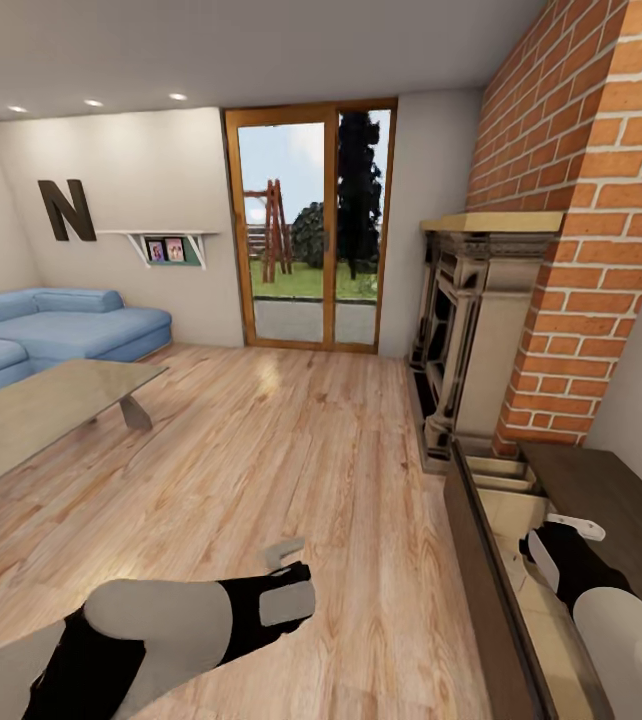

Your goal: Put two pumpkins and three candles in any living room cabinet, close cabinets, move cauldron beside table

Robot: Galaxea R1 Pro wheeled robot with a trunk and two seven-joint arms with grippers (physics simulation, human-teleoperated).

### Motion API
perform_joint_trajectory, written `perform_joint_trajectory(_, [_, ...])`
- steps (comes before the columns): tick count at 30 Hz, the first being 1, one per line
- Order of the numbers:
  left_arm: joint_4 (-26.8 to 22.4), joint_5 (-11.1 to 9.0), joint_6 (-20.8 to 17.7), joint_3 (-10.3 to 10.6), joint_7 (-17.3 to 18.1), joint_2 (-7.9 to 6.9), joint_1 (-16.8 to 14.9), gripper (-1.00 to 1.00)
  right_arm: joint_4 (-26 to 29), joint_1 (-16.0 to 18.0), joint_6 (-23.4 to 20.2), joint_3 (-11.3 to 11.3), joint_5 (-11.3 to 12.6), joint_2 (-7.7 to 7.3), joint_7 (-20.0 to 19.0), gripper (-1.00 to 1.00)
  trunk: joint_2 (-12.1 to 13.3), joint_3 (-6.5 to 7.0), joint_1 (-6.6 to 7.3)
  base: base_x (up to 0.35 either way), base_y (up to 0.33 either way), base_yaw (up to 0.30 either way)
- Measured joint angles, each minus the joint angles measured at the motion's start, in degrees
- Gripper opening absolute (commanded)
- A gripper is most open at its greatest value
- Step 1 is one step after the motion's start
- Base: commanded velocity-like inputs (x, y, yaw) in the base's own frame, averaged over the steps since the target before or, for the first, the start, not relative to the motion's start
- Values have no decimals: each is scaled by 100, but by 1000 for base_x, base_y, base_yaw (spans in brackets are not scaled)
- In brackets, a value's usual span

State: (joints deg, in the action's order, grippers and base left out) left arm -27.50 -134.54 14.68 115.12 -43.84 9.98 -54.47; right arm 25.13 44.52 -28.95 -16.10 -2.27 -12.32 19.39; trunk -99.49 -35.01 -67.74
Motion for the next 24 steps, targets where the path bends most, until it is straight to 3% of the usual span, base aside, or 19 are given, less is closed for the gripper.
perform_joint_trajectory(1, [-714,41,228,-29,-615,-1,-252,100,0,0,6,0,6,0,0,-100,-41,-17,-21,0,0,0])
perform_joint_trajectory(2, [-975,78,304,-63,-792,-1,-312,100,0,0,5,-1,-4,-1,1,-100,-80,-36,-44,0,0,0])
perform_joint_trajectory(4, [-1731,452,543,-462,-1385,-1,-438,100,-2,0,5,-1,-1,-1,0,-100,-161,-72,-88,0,0,0])
perform_joint_trajectory(5, [-2116,810,621,-822,-1679,-1,-471,100,-5,0,3,-1,-1,-1,0,-100,-201,-90,-110,0,0,0])
perform_joint_trajectory(6, [-2299,993,653,-996,-1820,0,-483,100,-7,0,2,-1,-2,-1,1,-100,-241,-108,-132,0,0,0])
perform_joint_trajectory(8, [-3054,1773,722,-1585,-2337,0,-510,100,-14,0,1,-1,-1,-1,0,-100,-322,-144,-175,0,0,0])
perform_joint_trajectory(9, [-3547,2151,746,-1776,-2585,-34,-517,100,-18,0,0,-1,-1,-1,3,-100,-362,-162,-197,0,0,0])
perform_joint_trajectory(10, [-4014,2418,765,-1902,-2769,-168,-521,100,-24,0,-1,-1,-1,-1,6,-100,-402,-180,-220,0,0,0])
perform_joint_trajectory(11, [-4898,2748,820,-2080,-3017,-381,-527,100,-35,0,1,-1,8,-1,7,-100,-442,-198,-241,0,0,0])
perform_joint_trajectory(13, [-5430,2862,906,-2173,-3115,-497,-529,100,-36,0,2,0,4,-1,10,-100,-522,-234,-286,0,0,0])
perform_joint_trajectory(18, [-5700,2866,1091,-2187,-3156,-902,-530,100,-43,0,-2,1,4,-1,39,-100,-722,-323,-396,0,0,0])
perform_joint_trajectory(24, [-5729,2866,1100,-2172,-3162,-1002,-530,100,-52,0,-5,-26,26,-1,186,-100,-963,-431,-527,0,0,0])
